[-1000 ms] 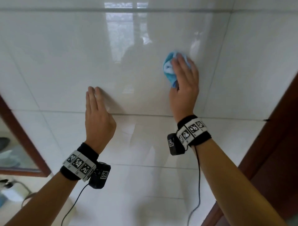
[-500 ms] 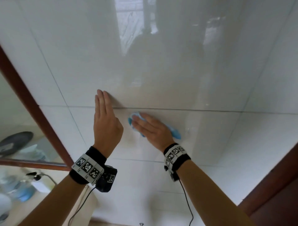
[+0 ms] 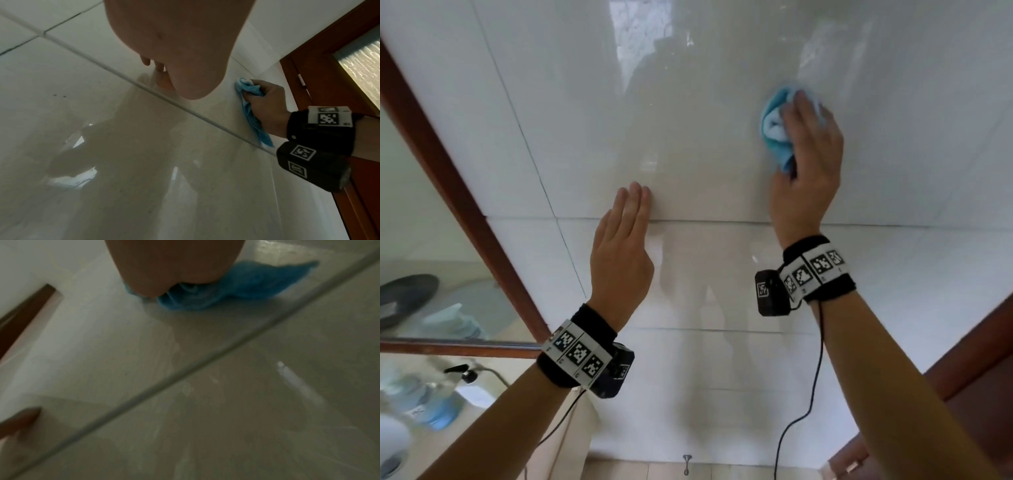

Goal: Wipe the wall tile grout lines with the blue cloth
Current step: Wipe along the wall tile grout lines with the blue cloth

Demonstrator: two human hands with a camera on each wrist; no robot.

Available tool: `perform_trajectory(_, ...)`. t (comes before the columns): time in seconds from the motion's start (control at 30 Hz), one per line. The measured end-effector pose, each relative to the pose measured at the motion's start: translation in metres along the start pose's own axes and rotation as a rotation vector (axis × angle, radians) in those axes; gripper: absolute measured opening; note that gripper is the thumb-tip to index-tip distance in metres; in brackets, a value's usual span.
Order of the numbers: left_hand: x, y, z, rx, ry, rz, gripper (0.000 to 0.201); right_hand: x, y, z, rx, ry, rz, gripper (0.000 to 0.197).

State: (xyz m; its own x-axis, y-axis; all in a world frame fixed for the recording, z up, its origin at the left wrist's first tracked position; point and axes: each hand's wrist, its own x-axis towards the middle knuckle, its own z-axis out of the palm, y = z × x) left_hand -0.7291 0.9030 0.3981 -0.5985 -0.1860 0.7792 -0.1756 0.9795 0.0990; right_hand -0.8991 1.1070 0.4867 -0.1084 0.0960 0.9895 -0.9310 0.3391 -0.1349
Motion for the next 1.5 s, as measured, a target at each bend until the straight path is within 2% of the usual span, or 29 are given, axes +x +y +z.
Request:
perform_trajectory(0.07,-0.001,-0.002,0.000,0.001,-0.012,0.009,0.084,-0.021,-0.006,0.008,-0.018,-0.029,0.009,0.036)
perform_trajectory(0.13,-0.002,-0.005,0.000,-0.002,-0.019,0.021,0.083,-0.050,-0.018,0.015,0.002,-0.124,-0.022,0.037)
perform_trajectory(0.2,-0.001,-0.008,-0.002,-0.022,-0.025,0.037,0.083,-0.083,-0.029,0.020,0.075,-0.279,-0.071,0.033)
perform_trajectory(0.3,-0.004,-0.012,-0.008,-0.078,-0.052,0.048,0.088,-0.130,-0.043,0.024,0.122,-0.606,-0.231,0.034)
perform_trajectory(0.37,-0.010,-0.015,-0.014,-0.138,-0.084,0.031,0.091,-0.150,-0.052,0.021,0.086,-0.696,-0.248,0.043)
perform_trajectory(0.43,-0.023,-0.017,-0.023,-0.212,-0.107,-0.014,0.085,-0.158,-0.069,0.015,0.085,-0.660,-0.083,0.050)
perform_trajectory(0.47,-0.031,-0.017,-0.027,-0.257,-0.121,-0.044,0.080,-0.158,-0.080,0.012,0.101,-0.621,0.062,0.053)
perform_trajectory(0.57,-0.065,-0.022,-0.036,-0.403,-0.209,-0.141,0.062,-0.151,-0.116,0.000,0.305,-0.541,0.672,0.046)
perform_trajectory(0.63,-0.090,-0.027,-0.040,-0.515,-0.300,-0.213,0.053,-0.145,-0.136,-0.008,0.405,-0.536,0.928,0.033)
perform_trajectory(0.73,-0.129,-0.028,-0.052,-0.694,-0.458,-0.414,0.040,-0.149,-0.161,-0.020,0.488,-0.622,1.068,0.025)
perform_trajectory(0.83,-0.166,-0.028,-0.072,-0.809,-0.645,-0.688,0.023,-0.160,-0.193,-0.028,0.578,-0.638,1.126,0.024)
perform_trajectory(0.93,-0.197,-0.023,-0.101,-1.034,-0.748,-1.001,0.038,-0.171,-0.231,-0.035,0.731,-0.583,1.212,0.024)
perform_trajectory(1.03,-0.223,-0.014,-0.131,-1.220,-0.676,-1.251,0.046,-0.187,-0.265,-0.039,0.883,-0.566,1.339,0.023)
perform_trajectory(1.13,-0.249,-0.014,-0.163,-1.284,-0.471,-1.394,0.042,-0.202,-0.287,-0.039,0.972,-0.672,1.401,0.024)
perform_trajectory(1.27,-0.280,-0.023,-0.214,-1.194,-0.110,-1.502,0.015,-0.213,-0.315,-0.040,1.087,-0.842,1.297,0.025)
perform_trajectory(1.33,-0.294,-0.028,-0.244,-1.133,0.039,-1.563,0.008,-0.217,-0.334,-0.040,1.165,-0.933,1.220,0.024)
perform_trajectory(1.37,-0.301,-0.030,-0.259,-1.117,0.092,-1.572,0.018,-0.220,-0.345,-0.041,1.200,-0.985,1.171,0.025)
perform_trajectory(1.4,-0.308,-0.031,-0.275,-1.098,0.128,-1.576,0.037,-0.222,-0.358,-0.042,1.235,-1.033,1.128,0.026)
perform_trajectory(1.43,-0.313,-0.030,-0.290,-1.084,0.148,-1.578,0.045,-0.225,-0.372,-0.043,1.272,-1.068,1.103,0.026)
perform_trajectory(1.5,-0.323,-0.028,-0.321,-1.013,0.216,-1.577,0.030,-0.228,-0.402,-0.044,1.353,-1.116,1.088,0.026)
